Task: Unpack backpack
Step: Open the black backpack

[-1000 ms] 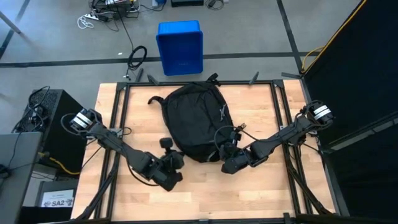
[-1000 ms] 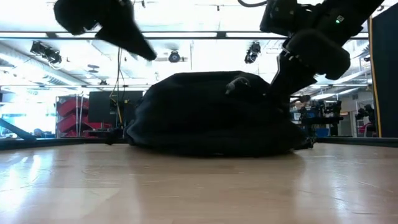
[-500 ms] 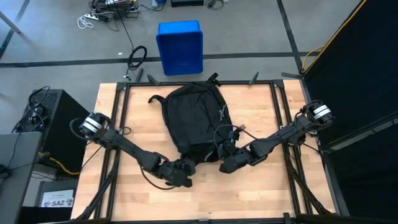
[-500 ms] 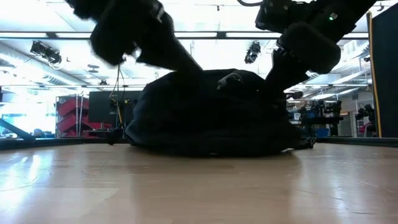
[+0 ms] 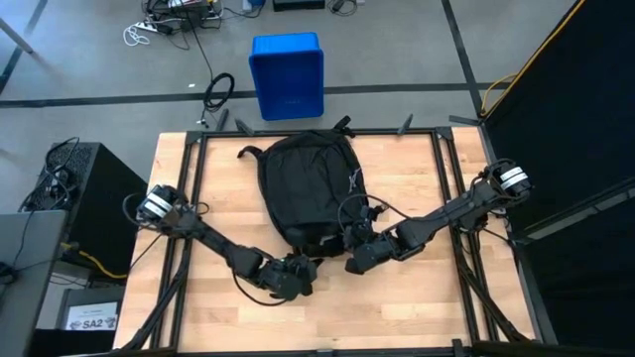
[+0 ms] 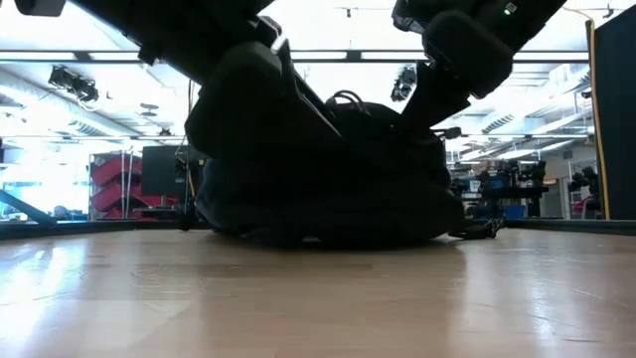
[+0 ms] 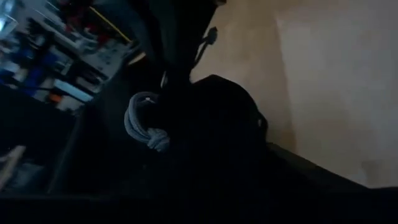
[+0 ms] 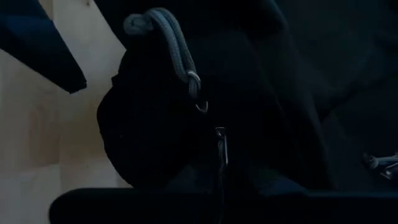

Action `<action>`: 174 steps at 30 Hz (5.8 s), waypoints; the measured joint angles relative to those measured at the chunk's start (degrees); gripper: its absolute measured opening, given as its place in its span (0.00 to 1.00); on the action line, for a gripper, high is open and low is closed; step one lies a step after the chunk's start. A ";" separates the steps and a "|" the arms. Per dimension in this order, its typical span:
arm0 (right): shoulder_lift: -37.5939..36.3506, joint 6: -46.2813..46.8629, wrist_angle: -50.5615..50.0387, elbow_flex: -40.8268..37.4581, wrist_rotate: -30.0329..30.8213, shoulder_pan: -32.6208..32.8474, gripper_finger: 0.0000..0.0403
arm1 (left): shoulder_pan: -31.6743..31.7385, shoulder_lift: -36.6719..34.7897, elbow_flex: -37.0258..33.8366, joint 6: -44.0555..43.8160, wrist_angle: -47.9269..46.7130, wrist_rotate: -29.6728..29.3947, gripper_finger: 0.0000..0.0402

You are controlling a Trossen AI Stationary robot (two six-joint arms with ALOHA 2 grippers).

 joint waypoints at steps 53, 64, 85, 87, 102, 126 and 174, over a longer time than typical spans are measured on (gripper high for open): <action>0.00 -0.09 -0.03 0.00 -0.69 -0.25 0.00 | 1.13 -0.63 2.91 -6.42 -6.81 -5.62 0.26; 0.00 -0.37 -1.24 0.00 -0.88 -0.58 0.00 | 0.27 -0.63 3.56 -3.22 -6.63 -3.75 0.01; -0.04 12.10 -15.81 -0.02 -3.77 2.89 0.00 | -8.08 -8.04 2.57 -49.74 -60.48 -2.42 0.00; -0.07 14.87 -19.36 0.04 -3.68 3.24 0.00 | -8.47 -8.07 1.54 -53.02 -62.39 -2.19 0.00; -5.15 9.74 -21.04 5.96 -1.85 5.47 0.07 | -8.34 -8.07 0.09 -43.69 -49.09 -1.37 0.00; 8.02 -21.49 9.55 6.54 0.90 -0.14 0.52 | -8.15 -8.04 11.04 -19.50 -42.20 -3.14 0.00; 5.66 -30.21 6.40 6.88 32.92 6.07 0.00 | -7.84 -8.02 12.20 -20.84 -43.85 -8.18 0.00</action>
